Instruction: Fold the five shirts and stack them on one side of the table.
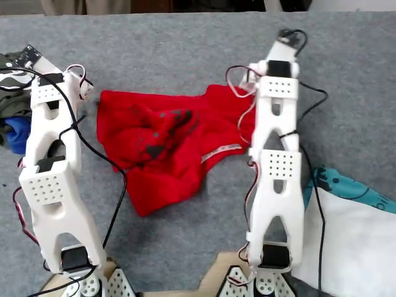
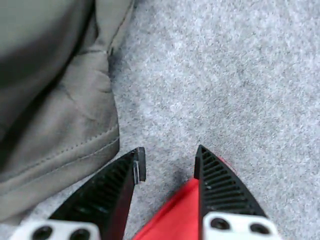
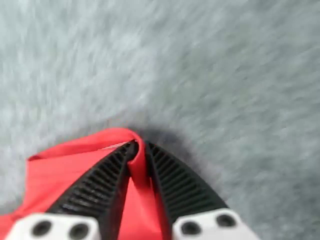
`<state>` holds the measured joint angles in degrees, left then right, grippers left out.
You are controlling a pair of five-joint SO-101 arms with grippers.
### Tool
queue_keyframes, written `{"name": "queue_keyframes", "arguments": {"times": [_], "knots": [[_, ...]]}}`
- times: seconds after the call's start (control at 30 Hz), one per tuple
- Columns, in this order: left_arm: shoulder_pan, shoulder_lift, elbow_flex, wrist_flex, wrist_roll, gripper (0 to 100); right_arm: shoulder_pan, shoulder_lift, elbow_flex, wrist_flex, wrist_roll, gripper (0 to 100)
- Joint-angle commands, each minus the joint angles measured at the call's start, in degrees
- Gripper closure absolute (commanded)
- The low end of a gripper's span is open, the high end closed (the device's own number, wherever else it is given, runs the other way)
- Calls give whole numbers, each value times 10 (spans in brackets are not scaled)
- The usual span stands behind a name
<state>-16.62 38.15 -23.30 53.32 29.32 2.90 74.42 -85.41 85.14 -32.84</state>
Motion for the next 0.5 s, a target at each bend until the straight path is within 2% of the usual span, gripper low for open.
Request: {"name": "queue_keyframes", "arguments": {"times": [0.0,0.2,0.33,0.47], "knots": [[2,-8,-2,0,1,826,49,15,-65,-18,-33,994],[18,-16,-20,53,1,822,56,40,-100,-33,-39,994],[65,-21,-101,146,0,822,56,40,-99,-35,-36,994],[118,-12,-158,129,4,816,54,41,-98,-34,-34,994]]}}
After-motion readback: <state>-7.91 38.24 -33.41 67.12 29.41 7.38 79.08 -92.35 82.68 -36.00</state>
